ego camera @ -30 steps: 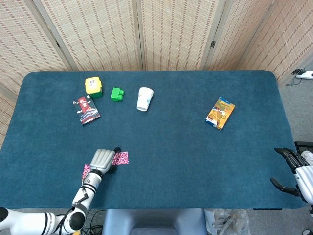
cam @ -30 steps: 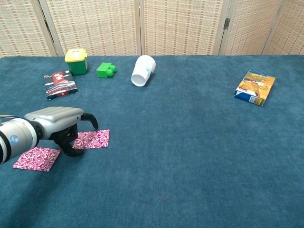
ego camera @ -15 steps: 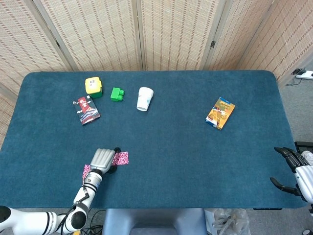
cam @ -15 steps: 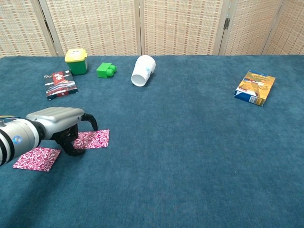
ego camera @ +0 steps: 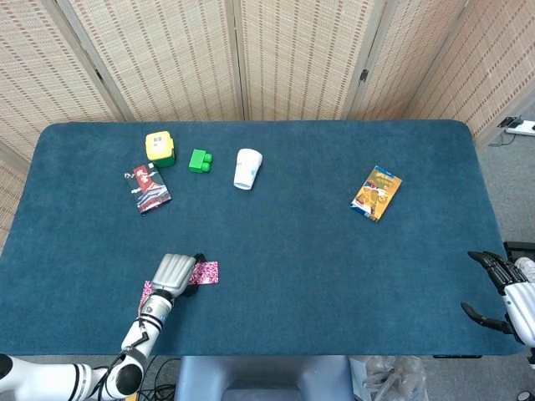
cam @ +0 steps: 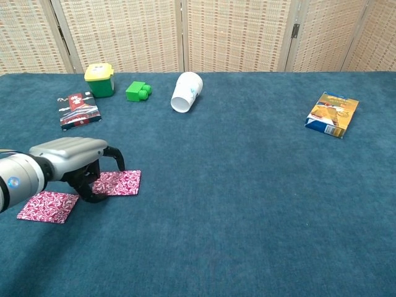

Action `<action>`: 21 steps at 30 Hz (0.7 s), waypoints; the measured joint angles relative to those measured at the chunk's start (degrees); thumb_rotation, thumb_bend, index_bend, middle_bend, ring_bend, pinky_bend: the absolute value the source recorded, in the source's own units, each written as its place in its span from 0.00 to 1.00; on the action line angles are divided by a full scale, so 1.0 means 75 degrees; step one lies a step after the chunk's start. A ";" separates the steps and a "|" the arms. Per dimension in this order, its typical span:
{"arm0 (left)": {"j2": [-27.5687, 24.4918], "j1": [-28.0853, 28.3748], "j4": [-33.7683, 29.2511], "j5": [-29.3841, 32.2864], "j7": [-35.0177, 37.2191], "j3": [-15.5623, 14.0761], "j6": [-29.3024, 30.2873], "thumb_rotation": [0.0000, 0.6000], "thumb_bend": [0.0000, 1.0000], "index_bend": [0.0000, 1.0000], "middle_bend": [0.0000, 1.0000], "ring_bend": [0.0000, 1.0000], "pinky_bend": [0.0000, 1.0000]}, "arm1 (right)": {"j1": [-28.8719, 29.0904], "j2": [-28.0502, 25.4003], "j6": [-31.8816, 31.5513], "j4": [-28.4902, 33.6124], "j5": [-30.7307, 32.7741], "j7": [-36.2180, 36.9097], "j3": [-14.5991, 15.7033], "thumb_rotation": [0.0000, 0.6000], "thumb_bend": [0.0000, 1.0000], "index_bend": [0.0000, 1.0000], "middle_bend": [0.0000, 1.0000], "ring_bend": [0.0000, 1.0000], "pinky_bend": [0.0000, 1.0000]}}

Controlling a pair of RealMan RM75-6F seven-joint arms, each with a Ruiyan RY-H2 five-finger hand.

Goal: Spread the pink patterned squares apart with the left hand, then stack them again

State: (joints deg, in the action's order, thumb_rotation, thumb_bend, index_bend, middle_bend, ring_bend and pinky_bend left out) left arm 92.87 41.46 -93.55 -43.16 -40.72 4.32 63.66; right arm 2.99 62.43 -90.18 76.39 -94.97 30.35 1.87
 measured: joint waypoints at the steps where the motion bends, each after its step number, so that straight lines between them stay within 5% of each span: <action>1: -0.0048 -0.0018 -0.0040 -0.0061 0.0032 -0.0017 0.0008 1.00 0.34 0.41 0.99 0.96 1.00 | 0.0000 0.0000 0.0004 0.0000 0.0004 0.0001 0.0000 1.00 0.28 0.11 0.19 0.12 0.16; 10: -0.0582 -0.0219 -0.0586 -0.0753 0.0273 -0.0214 0.0182 1.00 0.34 0.41 0.99 0.96 1.00 | 0.0011 -0.0007 -0.0010 0.0011 -0.0012 -0.0007 -0.0010 1.00 0.28 0.11 0.19 0.12 0.16; 21: -0.1624 -0.0766 -0.1063 -0.2106 0.0774 -0.0939 0.0410 1.00 0.34 0.40 0.99 0.96 1.00 | 0.0020 -0.0010 -0.0017 0.0048 -0.0036 -0.0043 -0.0009 1.00 0.28 0.11 0.19 0.12 0.16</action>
State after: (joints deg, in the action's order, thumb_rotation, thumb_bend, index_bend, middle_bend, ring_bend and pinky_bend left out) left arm 80.69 35.72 -101.52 -58.96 -34.92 -2.72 66.73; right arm 3.14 62.36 -90.31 76.75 -95.24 30.03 1.81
